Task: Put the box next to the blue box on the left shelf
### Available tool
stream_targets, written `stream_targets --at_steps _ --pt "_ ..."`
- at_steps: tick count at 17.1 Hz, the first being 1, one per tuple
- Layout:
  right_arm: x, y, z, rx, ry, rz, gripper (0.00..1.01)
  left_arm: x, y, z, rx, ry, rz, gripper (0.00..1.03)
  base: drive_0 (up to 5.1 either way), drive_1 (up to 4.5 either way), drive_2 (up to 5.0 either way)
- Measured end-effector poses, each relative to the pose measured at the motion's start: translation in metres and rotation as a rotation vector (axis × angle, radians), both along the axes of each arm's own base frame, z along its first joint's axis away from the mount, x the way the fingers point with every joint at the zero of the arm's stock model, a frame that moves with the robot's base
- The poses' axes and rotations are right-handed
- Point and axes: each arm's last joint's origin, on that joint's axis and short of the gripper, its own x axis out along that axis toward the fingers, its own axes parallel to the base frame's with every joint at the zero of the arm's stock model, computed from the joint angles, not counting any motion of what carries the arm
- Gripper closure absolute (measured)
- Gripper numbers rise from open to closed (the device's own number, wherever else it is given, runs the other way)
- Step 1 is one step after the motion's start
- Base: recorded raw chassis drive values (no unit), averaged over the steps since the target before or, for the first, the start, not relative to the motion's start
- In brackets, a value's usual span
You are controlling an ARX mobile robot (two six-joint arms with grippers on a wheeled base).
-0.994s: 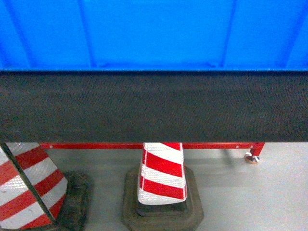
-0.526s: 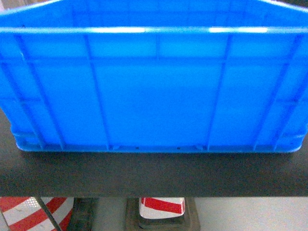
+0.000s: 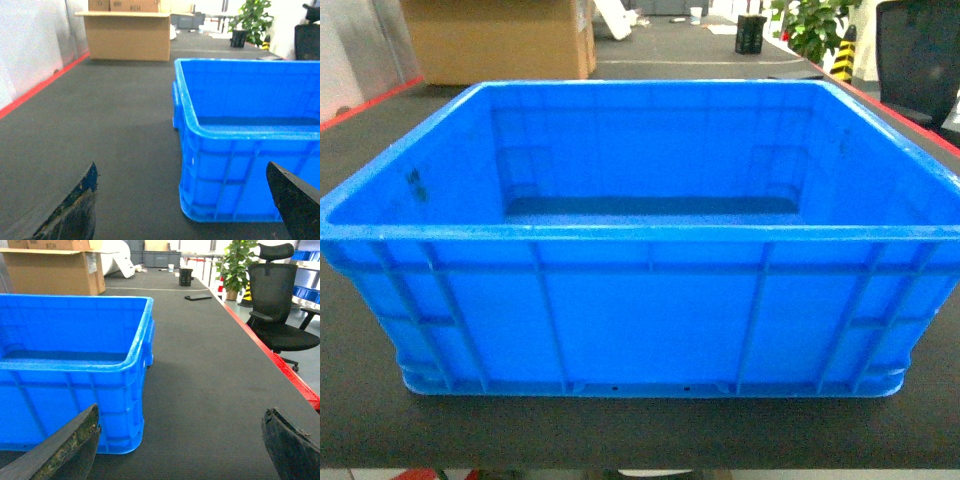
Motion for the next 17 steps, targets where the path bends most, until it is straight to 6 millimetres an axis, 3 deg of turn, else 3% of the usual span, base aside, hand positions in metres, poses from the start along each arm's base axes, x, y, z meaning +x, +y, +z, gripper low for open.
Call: stream_targets --at_steps 17 --pt "0.0 0.0 -0.0004 0.0 0.004 0.0 0.03 0.0 0.0 -0.0008 0.0 0.008 0.001 0.05 0.0 0.0 0.0"
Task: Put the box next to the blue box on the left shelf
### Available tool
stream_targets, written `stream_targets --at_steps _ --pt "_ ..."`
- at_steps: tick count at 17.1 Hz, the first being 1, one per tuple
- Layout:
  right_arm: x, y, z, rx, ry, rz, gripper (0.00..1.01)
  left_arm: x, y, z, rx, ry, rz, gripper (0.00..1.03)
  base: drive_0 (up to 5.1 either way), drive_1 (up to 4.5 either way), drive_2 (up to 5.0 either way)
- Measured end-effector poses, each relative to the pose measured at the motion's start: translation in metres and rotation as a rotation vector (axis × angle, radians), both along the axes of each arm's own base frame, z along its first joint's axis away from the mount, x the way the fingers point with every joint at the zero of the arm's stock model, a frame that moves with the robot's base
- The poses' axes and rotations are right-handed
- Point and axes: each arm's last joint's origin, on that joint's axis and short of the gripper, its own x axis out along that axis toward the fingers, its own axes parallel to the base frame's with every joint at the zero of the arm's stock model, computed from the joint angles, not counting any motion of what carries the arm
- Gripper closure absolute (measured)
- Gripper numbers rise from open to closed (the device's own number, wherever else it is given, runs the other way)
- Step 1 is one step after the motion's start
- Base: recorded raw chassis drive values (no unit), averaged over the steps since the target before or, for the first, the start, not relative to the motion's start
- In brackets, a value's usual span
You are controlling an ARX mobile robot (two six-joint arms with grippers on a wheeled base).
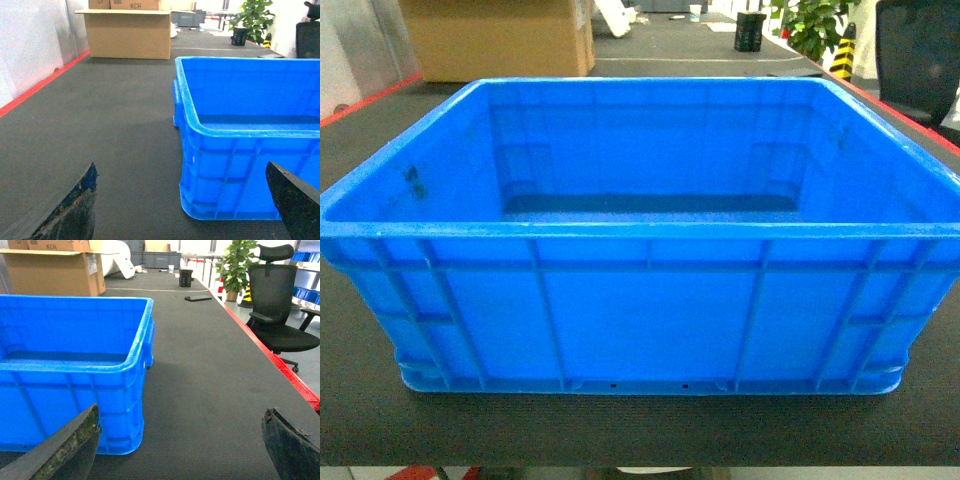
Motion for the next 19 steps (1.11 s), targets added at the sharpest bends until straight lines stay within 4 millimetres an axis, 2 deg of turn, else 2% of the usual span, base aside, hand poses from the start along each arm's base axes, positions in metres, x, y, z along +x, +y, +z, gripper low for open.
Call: stream_targets --at_steps 19 --pt "0.0 0.0 0.0 0.0 0.0 0.0 0.03 0.0 0.0 0.0 0.0 0.0 0.0 0.05 0.0 0.0 0.0"
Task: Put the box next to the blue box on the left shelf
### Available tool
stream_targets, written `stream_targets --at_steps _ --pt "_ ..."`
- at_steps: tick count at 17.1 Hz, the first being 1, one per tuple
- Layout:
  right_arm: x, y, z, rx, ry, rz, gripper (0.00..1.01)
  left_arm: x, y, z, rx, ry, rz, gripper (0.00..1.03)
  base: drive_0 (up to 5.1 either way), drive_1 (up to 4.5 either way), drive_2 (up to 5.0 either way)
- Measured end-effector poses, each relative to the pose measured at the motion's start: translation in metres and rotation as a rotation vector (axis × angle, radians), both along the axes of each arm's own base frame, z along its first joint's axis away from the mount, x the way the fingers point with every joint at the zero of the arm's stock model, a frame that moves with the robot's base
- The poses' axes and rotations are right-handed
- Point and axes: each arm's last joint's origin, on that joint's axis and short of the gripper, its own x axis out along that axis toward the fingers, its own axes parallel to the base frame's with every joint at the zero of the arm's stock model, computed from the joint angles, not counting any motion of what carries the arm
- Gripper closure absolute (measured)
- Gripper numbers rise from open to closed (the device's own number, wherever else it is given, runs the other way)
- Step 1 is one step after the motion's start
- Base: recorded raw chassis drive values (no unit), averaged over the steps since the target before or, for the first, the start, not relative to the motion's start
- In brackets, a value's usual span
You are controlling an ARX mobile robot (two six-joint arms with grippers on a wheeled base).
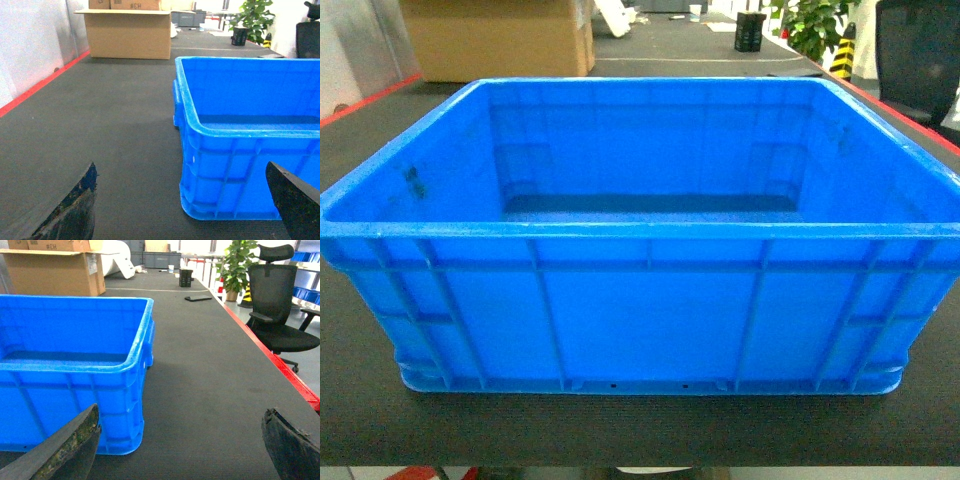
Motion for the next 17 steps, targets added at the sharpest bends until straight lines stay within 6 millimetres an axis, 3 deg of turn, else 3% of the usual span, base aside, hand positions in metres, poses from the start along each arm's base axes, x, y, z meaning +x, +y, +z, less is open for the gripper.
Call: stream_targets --at_steps 2,5,8,9,11,15,17 --pt "0.0 0.0 0.0 0.0 0.0 0.0 0.03 0.001 -0.001 -0.001 0.004 0.011 0.06 0.05 0.0 0.0 0.0" --pt "0.004 0.001 -0.005 0.016 0.066 -0.211 0.03 0.005 -0.002 0.0 0.011 0.019 0.279 0.05 0.0 0.0 0.0" --pt "0.016 0.0 0.004 0.085 0.063 -0.172 0.03 0.019 -0.004 0.003 0.01 0.019 0.245 0.05 0.0 0.0 0.0" --pt "0.024 0.0 0.015 0.105 0.052 -0.149 0.03 0.028 -0.002 0.007 0.009 0.022 0.243 0.05 0.0 0.0 0.0" --pt "0.06 0.005 0.055 0.121 0.02 -0.059 0.03 0.065 0.0 0.041 -0.016 -0.055 0.211 0.05 0.0 0.0 0.0" --pt "0.087 0.01 0.067 0.118 0.06 -0.029 0.03 0.094 -0.002 0.056 -0.02 -0.065 0.17 0.05 0.0 0.0 0.0" --pt "0.128 0.015 0.067 0.109 0.185 -0.011 0.03 0.135 -0.007 0.052 -0.018 0.033 0.127 0.05 0.0 0.0 0.0"
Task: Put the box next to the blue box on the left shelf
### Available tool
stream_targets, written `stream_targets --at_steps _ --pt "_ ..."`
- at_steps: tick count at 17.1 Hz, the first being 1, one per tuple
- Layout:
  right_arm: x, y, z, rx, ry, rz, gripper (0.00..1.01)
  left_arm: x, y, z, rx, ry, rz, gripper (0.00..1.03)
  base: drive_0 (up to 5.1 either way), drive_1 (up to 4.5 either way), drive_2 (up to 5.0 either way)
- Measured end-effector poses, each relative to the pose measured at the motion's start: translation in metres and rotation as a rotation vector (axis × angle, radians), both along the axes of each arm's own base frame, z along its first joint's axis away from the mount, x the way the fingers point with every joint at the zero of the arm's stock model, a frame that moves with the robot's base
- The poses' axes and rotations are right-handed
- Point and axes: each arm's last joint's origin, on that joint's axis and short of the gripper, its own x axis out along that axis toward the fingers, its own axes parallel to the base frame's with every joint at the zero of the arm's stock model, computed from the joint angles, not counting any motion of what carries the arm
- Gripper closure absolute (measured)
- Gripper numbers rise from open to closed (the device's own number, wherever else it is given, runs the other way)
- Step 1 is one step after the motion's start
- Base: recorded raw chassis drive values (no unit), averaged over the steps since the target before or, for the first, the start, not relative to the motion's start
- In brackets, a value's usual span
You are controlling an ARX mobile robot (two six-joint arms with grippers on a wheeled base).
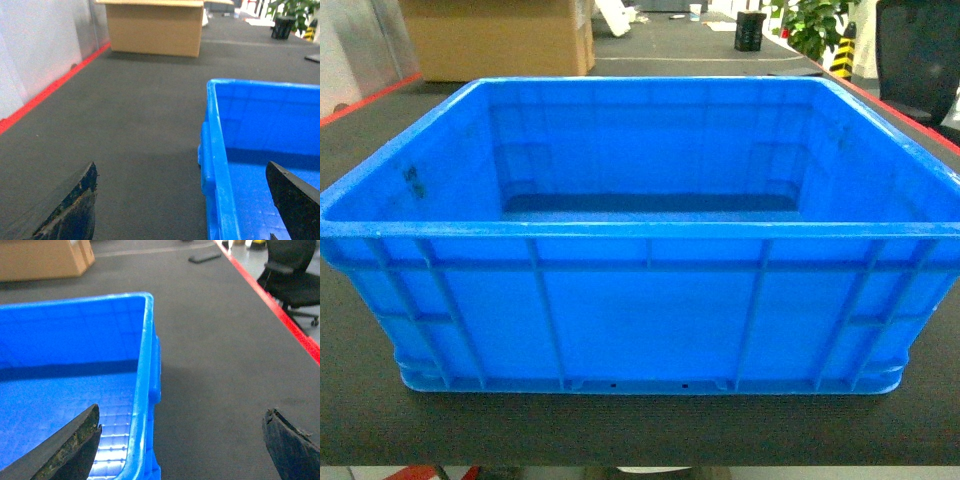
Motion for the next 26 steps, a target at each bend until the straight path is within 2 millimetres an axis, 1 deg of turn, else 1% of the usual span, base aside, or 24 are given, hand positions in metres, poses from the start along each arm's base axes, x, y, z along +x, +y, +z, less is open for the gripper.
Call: stream_targets --at_steps 1,3,4,6,8,10,13,16,17,21,22,23,24,26 --pt "0.026 0.003 0.0 -0.003 0.062 0.01 0.03 0.025 -0.004 -0.004 0.002 0.057 -0.025 0.05 0.0 0.0 0.0" --pt "0.067 0.009 0.004 0.007 0.131 0.025 0.03 0.063 -0.014 -0.005 -0.001 0.113 -0.079 0.05 0.0 0.0 0.0" --pt "0.084 0.013 0.002 0.019 0.167 0.039 0.03 0.077 -0.017 -0.009 -0.004 0.153 -0.101 0.05 0.0 0.0 0.0" --pt "0.104 0.017 -0.013 0.032 0.25 0.047 0.03 0.093 -0.02 -0.019 -0.011 0.234 -0.115 0.05 0.0 0.0 0.0" --pt "0.113 0.018 -0.026 0.059 0.328 0.054 0.03 0.104 -0.021 -0.024 -0.018 0.289 -0.111 0.05 0.0 0.0 0.0" --pt "0.115 0.024 -0.029 0.086 0.349 0.07 0.03 0.11 -0.021 -0.026 -0.034 0.339 -0.114 0.05 0.0 0.0 0.0" --pt "0.116 0.031 -0.031 0.097 0.368 0.087 0.03 0.112 -0.022 -0.03 -0.049 0.42 -0.116 0.05 0.0 0.0 0.0" --pt "0.116 0.032 -0.035 0.094 0.387 0.089 0.03 0.112 -0.022 -0.03 -0.062 0.428 -0.117 0.05 0.0 0.0 0.0" --pt "0.117 0.032 -0.035 0.088 0.389 0.09 0.27 0.112 -0.021 -0.03 -0.066 0.431 -0.105 0.11 0.0 0.0 0.0" --pt "0.117 0.032 -0.035 0.076 0.392 0.095 0.71 0.112 -0.021 -0.031 -0.041 0.448 -0.107 0.57 0.0 0.0 0.0" --pt "0.117 0.031 -0.036 0.07 0.394 0.089 0.84 0.112 -0.021 -0.031 -0.038 0.449 -0.107 0.68 0.0 0.0 0.0" --pt "0.118 0.03 -0.036 0.079 0.395 0.088 0.91 0.112 -0.021 -0.031 -0.036 0.447 -0.11 0.8 0.0 0.0 0.0" --pt "0.118 0.03 -0.035 0.086 0.393 0.086 0.91 0.112 -0.021 -0.03 -0.026 0.444 -0.105 0.85 0.0 0.0 0.0" --pt "0.118 0.031 -0.034 0.092 0.38 0.086 0.91 0.113 -0.021 -0.029 -0.016 0.431 -0.097 0.87 0.0 0.0 0.0"
